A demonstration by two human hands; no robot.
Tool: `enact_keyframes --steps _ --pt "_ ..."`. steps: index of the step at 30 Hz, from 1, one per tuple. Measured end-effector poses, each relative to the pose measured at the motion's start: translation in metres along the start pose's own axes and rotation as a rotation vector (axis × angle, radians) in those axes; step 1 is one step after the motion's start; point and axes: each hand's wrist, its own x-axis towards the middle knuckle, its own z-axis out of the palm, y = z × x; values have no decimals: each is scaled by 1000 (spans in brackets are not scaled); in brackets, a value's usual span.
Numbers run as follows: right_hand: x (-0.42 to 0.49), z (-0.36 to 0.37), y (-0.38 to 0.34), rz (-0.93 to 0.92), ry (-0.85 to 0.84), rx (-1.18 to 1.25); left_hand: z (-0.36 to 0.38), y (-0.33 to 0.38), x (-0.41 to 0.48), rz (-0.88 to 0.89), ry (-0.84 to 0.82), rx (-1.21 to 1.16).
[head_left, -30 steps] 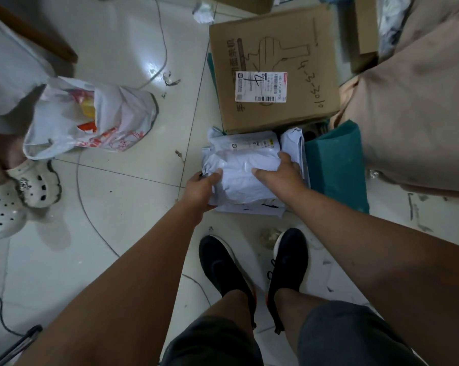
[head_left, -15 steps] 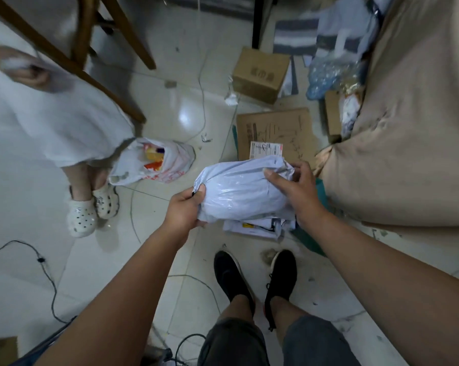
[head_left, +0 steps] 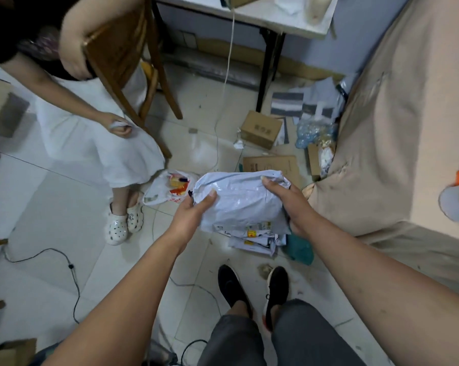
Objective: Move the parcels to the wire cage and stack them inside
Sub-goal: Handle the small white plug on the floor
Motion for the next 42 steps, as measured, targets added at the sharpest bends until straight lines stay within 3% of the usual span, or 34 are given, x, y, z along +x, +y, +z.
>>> enact_keyframes --steps 8,17,21,36,42 --pt "-21 3 -45 16 -127 -108 2 30 -28 56 -47 -36" --pt "-49 -1 -85 -143 -413 -116 28 35 -96 105 193 -256" --pt "-72 19 -87 -132 -540 -195 30 22 -147 86 309 -333" --pt "-188 120 15 -62 -854 -526 -26 -108 -331 230 561 -497" --pt "-246 144 80 -81 -968 -719 -23 -180 -408 198 708 -544"
